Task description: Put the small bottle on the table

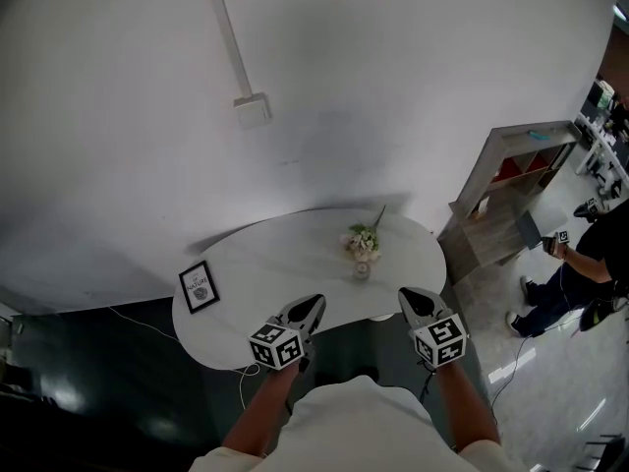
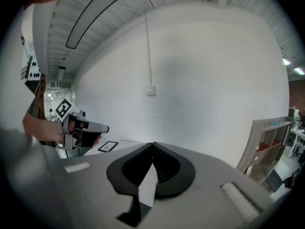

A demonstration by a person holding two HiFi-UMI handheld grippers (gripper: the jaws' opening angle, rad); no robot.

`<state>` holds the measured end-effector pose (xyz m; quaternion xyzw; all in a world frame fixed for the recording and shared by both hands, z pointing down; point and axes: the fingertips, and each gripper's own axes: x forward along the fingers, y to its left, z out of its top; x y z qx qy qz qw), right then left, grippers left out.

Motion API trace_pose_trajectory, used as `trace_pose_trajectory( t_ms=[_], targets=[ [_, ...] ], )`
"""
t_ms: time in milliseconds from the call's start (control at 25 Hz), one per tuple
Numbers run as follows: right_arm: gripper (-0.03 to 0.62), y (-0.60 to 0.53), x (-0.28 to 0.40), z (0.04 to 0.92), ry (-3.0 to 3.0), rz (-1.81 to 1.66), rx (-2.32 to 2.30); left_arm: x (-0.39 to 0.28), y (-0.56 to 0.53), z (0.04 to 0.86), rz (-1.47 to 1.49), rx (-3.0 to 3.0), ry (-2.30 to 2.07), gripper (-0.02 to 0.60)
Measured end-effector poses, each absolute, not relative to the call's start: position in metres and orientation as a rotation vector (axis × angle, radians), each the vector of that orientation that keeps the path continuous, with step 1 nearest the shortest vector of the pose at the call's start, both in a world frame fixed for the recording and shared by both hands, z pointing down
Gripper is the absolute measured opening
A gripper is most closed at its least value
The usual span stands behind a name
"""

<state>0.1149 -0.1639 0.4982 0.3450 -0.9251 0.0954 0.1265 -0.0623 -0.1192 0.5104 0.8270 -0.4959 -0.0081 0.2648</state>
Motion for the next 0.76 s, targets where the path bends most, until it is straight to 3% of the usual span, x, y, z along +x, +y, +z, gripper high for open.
trace_pose_trajectory(
  t_ms=[760],
  targets=[
    [0.011,-0.1698,0.1113,0.4927,-2.692,0.261,1.016,-0.0654,-0.1294,0.5072,-0.03,2.243,-1.328,0.006]
  ],
)
